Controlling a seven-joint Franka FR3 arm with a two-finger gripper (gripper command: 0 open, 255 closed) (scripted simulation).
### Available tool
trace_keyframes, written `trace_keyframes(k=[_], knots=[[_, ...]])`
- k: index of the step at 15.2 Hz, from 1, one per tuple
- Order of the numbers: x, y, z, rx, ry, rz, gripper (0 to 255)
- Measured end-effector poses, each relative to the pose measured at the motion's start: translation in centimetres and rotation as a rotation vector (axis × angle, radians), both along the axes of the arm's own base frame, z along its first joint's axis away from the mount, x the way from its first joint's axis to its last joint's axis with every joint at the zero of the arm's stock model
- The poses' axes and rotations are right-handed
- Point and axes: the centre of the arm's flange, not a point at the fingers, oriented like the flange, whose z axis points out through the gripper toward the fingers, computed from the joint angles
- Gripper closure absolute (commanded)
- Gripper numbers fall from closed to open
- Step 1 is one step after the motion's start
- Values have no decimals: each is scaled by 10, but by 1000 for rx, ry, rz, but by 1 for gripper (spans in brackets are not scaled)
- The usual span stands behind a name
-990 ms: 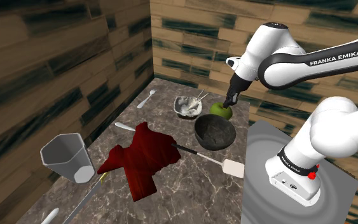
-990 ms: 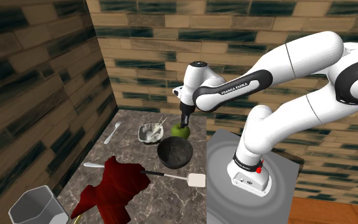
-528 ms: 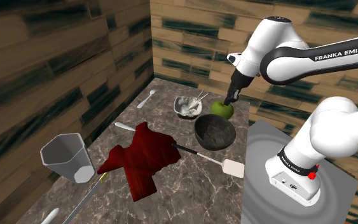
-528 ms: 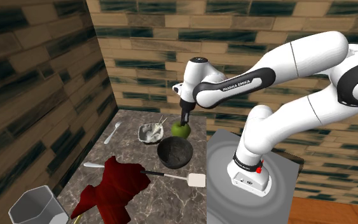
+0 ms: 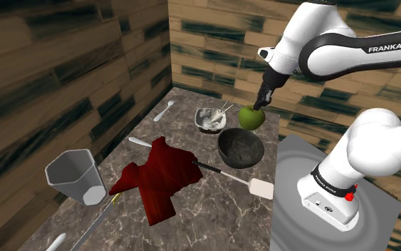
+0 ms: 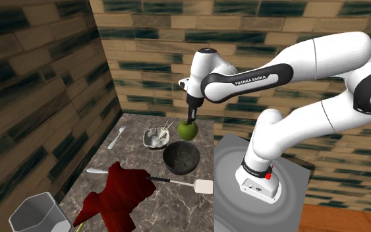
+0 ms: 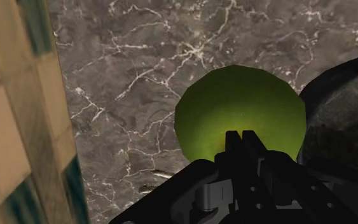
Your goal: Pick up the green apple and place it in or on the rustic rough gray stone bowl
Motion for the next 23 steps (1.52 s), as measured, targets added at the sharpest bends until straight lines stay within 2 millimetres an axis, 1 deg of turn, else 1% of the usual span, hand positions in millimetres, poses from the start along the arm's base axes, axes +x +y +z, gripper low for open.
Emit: trace_keyframes(k=[15, 21, 22, 23], knots=[[0, 0, 81, 0, 0, 0, 255], [1, 0, 110, 0, 0, 0, 255], [-4, 4, 115, 0, 0, 0, 255], [-7, 13, 119, 0, 0, 1, 255]])
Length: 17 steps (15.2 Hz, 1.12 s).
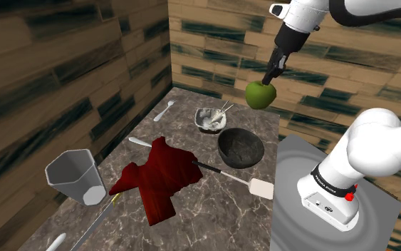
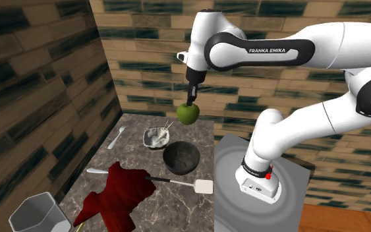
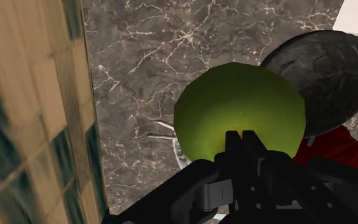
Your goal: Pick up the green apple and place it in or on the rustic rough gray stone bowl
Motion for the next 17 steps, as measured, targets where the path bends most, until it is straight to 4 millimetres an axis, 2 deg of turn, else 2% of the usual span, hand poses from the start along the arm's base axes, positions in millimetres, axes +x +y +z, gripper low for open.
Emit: trace_keyframes(k=[8, 10, 12, 17], knots=[[-42, 83, 42, 0, -1, 0, 255], [-57, 107, 47, -1, 0, 0, 255], [-60, 116, 47, 0, 0, 0, 255], [-61, 119, 25, 0, 1, 0, 255]])
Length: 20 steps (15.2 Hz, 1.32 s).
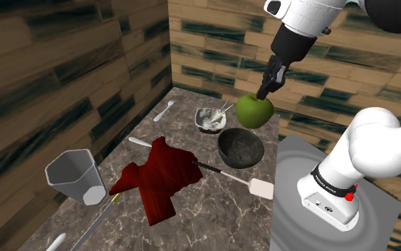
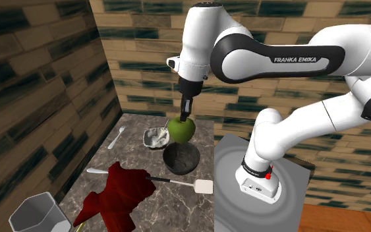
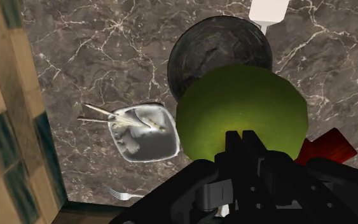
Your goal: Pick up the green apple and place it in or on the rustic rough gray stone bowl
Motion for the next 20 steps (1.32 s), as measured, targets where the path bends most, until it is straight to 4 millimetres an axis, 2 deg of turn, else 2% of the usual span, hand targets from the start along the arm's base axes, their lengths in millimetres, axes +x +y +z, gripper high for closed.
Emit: trace_keyframes(k=[17, 20], knots=[[-1, 1, -91, 0, 0, 0, 255], [-1, 1, -98, 0, 0, 0, 255]])
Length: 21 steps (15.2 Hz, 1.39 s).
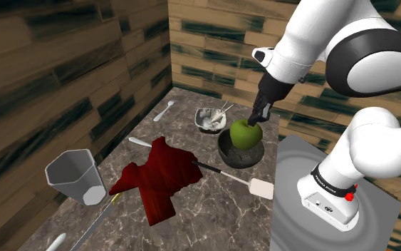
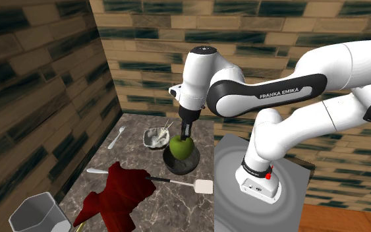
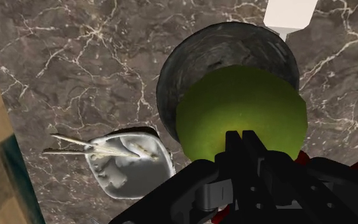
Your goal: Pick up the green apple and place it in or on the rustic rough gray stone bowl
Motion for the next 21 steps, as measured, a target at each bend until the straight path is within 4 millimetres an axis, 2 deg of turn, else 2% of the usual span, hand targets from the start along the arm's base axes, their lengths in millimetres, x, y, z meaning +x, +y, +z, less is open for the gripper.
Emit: trace_keyframes(k=[5, 6, 12, 17, 21], knots=[[0, 0, -1, 0, 0, 0, 255], [0, 0, -1, 0, 0, 0, 0], [0, 0, -1, 0, 0, 0, 0], [-5, -3, 44, 1, -1, 0, 0], [-8, -3, 48, 0, -1, 0, 0]])
